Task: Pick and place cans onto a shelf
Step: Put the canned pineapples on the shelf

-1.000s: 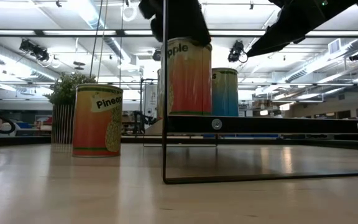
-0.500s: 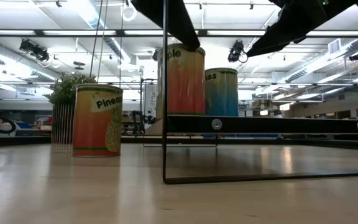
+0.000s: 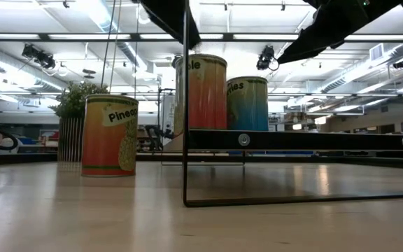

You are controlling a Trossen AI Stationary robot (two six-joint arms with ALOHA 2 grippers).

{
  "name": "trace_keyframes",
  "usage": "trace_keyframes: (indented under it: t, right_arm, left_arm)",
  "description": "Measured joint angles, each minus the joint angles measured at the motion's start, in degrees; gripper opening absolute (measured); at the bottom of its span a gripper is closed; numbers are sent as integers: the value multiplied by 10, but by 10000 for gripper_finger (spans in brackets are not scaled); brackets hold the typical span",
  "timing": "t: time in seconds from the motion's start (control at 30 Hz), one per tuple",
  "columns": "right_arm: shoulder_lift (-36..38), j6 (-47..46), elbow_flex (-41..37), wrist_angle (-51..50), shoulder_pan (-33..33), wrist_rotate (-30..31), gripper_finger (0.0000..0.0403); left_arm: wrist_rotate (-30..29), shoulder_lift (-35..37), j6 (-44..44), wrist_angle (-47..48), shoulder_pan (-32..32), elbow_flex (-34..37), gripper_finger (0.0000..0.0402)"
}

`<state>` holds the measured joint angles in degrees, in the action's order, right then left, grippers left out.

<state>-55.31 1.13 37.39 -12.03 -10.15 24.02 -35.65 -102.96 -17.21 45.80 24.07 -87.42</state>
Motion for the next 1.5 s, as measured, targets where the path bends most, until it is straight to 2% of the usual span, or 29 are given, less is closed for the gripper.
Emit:
trace_keyframes:
  t: [0.17,0.27,0.47,0.63,0.83,0.93,1.1,1.23,1.4,1.5]
  right_arm:
    - [0,0,0,-1,0,-1,374]
    - [0,0,0,-1,0,-1,374]
    - [0,4,0,0,0,-1,374]
    - [0,5,0,-1,0,-1,374]
    - [0,4,0,-1,0,-1,374]
    - [0,4,0,-1,0,-1,374]
    - [0,2,0,-1,0,-1,374]
    - [0,-1,0,0,0,-1,374]
    - [0,-1,0,0,0,-3,374]
    - [0,-1,0,-1,0,-3,374]
  left_arm:
    - [8,44,-121,108,11,2,389]
    - [27,64,-194,159,23,30,389]
    - [124,92,-275,146,43,130,389]
    - [173,124,-320,128,53,202,389]
    - [174,178,-364,34,51,316,389]
    - [173,188,-377,-39,37,379,389]
    - [175,188,-365,-160,10,441,389]
    - [171,188,-332,-258,-8,468,389]
    - [105,186,-294,-282,-12,470,389]
    - [96,186,-263,-306,-12,470,389]
